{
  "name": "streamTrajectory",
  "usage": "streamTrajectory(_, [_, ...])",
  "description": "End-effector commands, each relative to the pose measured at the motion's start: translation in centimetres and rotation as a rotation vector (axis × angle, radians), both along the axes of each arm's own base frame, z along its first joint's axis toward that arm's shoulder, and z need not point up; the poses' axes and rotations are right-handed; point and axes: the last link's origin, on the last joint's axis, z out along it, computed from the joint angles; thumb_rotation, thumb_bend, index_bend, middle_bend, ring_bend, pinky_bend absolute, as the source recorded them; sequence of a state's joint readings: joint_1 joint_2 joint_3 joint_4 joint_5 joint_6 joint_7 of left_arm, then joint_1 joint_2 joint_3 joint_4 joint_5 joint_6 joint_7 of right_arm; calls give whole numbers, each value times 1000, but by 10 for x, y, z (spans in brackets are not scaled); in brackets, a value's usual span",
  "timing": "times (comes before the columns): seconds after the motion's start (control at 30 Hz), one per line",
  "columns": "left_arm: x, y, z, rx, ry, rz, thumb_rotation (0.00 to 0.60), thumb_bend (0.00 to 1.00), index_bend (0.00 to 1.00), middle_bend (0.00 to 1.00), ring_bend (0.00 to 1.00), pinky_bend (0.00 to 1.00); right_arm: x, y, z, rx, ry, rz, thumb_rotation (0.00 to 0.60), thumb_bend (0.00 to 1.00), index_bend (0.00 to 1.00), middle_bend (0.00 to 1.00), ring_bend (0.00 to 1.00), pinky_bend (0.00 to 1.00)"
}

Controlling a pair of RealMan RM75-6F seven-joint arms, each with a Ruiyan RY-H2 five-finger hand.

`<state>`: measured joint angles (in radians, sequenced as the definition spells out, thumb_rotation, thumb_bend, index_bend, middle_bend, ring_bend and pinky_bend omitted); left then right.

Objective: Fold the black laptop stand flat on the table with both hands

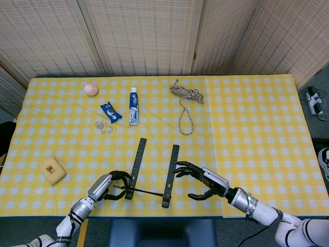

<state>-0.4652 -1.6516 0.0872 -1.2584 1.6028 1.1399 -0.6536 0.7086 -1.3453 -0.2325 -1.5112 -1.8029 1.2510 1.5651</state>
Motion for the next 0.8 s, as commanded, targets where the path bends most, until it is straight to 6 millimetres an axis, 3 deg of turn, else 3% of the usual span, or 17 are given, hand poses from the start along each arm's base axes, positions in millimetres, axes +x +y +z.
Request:
streamTrajectory(0.03, [0,-1,-1,-1,0,2,600,445,582,350,278,212,0,0,0,-1,2,1,600,336,100,201,192,30])
streamTrajectory(0.17, [2,-3,-1,12,-7,16,600,442,570,351,276,214,-1,-1,0,-33,39,28,600,336,100,201,187,30])
streamTrajectory(0.47, [4,-9,3,-5,18,19,600,436,410,348,222,195,-2,4,-8,-152,284,219,600,336,79,131,130,30])
streamTrajectory(0.8, [5,-13,12,21,35,-17,600,435,301,257,128,150,30,5,-32,-176,326,313,600,336,44,105,112,20])
